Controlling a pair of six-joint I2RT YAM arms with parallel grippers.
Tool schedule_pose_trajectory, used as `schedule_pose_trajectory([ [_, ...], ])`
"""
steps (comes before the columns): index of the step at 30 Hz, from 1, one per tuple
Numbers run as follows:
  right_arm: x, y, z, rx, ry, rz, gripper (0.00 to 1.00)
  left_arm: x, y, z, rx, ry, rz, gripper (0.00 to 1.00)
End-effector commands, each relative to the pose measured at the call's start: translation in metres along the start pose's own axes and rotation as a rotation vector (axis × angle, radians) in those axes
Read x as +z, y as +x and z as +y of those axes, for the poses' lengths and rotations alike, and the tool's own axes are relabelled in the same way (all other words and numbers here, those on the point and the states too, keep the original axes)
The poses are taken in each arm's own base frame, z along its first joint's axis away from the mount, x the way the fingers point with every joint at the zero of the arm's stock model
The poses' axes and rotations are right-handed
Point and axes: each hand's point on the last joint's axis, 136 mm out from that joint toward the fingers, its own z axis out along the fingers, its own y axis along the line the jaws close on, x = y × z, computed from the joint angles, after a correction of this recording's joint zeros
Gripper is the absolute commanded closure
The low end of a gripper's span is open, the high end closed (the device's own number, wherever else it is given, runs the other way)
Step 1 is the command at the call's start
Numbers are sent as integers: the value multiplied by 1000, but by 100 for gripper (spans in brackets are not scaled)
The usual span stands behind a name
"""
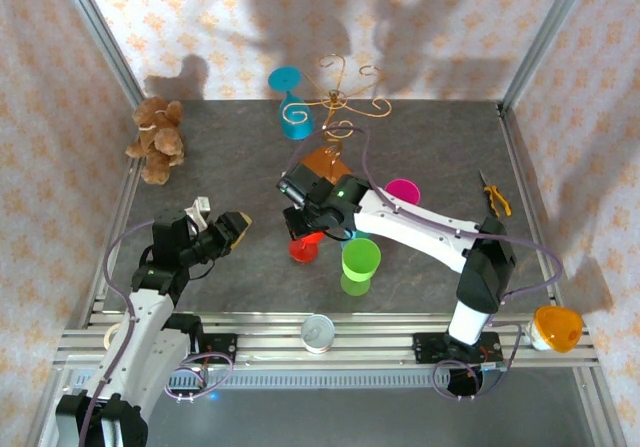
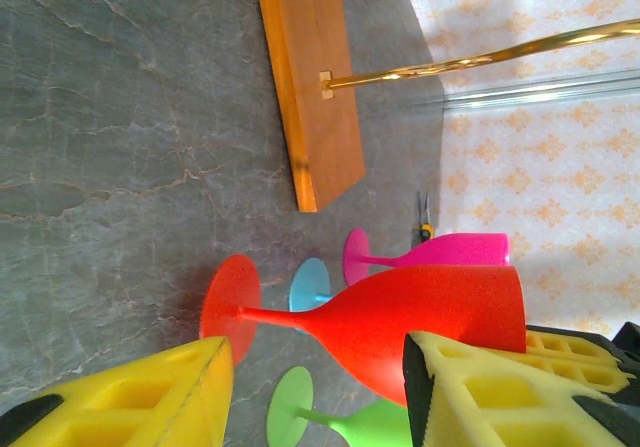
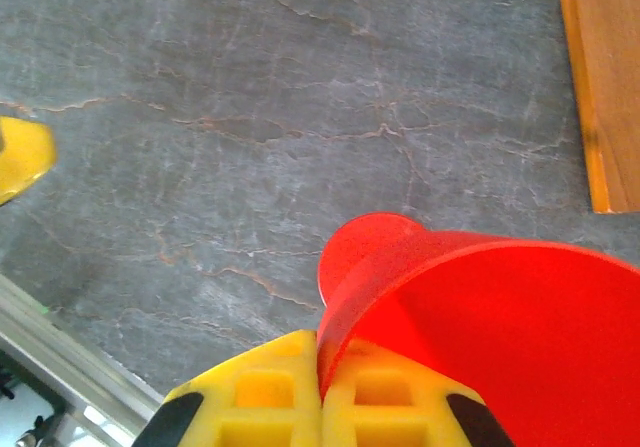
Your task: Take the wine glass off the wine glass rack
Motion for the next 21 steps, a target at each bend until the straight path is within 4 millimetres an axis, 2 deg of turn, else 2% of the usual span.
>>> schedule_pose_trajectory([
  [1,-10,-4,-12,13,69,-46,100,-4,-7,-5,35,-13,-28,52],
  [21,-2,9,-19,-29,161,-10,100,-4,-10,-4,34,-20,-42,52],
])
